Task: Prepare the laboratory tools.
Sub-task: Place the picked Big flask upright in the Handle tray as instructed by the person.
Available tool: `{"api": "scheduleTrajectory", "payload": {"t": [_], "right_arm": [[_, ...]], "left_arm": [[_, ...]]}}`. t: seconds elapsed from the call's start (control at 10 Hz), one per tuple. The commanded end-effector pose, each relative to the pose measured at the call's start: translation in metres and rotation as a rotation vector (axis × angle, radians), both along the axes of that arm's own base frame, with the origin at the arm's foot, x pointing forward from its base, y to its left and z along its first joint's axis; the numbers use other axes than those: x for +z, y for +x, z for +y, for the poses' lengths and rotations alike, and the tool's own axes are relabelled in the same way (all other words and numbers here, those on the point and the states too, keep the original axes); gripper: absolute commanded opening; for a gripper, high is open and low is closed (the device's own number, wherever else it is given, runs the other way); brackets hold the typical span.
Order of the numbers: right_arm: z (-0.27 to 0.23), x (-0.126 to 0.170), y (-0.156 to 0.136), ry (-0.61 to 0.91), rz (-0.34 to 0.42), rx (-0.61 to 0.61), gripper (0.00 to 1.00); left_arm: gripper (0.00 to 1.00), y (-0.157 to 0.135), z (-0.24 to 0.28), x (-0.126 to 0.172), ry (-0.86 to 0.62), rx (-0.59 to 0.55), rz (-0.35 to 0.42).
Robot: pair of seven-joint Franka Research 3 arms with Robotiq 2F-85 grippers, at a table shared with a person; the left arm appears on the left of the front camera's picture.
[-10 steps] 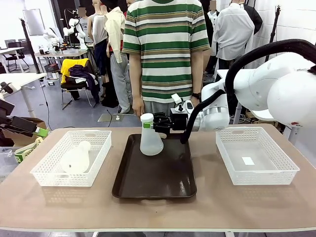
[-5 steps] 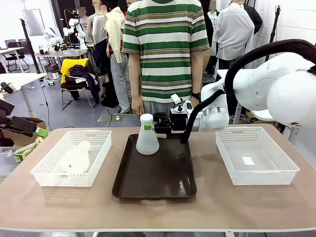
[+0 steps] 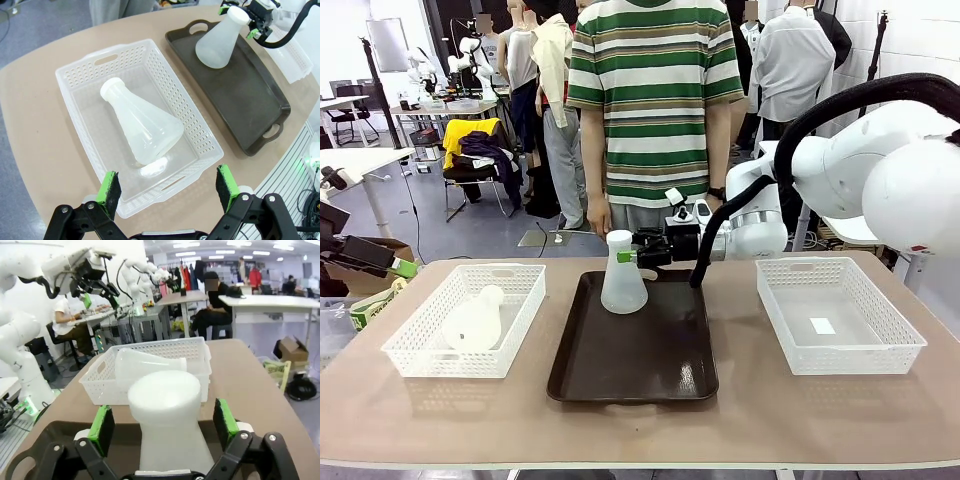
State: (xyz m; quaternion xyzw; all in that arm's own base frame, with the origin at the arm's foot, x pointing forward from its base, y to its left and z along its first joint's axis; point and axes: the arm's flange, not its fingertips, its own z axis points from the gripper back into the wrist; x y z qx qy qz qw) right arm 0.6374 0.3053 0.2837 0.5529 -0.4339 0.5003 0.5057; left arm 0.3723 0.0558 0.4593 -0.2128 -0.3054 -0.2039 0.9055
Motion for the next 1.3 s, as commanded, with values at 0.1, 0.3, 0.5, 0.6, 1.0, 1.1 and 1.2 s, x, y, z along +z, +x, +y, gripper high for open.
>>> {"api": "scheduleTrajectory", "payload": {"t": [0.1,0.3,0.5,0.6,1.0,1.1,1.2], "right_arm": [[-0.0079,0.0072,-0.004,-0.088,0.021,-0.032,1.0],[-0.005,0.0043,0.0016,-0.042,0.007,-0.016,1.0],[-0.005,0.0043,0.0016,-0.042,0.007,-0.016,1.0],[-0.005,0.0043,0.0016,-0.042,0.007,-0.016,1.0],[-0.005,0.0043,0.0016,-0.042,0.007,-0.016,1.0],[-0.005,0.0043,0.0016,-0.042,0.007,-0.016,1.0],[-0.005,0.0043,0.0016,-0.042,0.007,-0.016,1.0]], "left_arm": [[1.0,0.0018,0.0017,-0.0019,-0.014,-0.014,-0.013],[1.0,0.0018,0.0017,-0.0019,-0.014,-0.014,-0.013],[1.0,0.0018,0.0017,-0.0019,-0.014,-0.014,-0.013],[1.0,0.0018,0.0017,-0.0019,-0.014,-0.014,-0.013],[1.0,0.0018,0.0017,-0.0019,-0.014,-0.014,-0.013],[1.0,0.0018,0.0017,-0.0019,-0.014,-0.014,-0.013],[1.0,0.0018,0.0017,-0.0019,-0.014,-0.014,-0.013]]}}
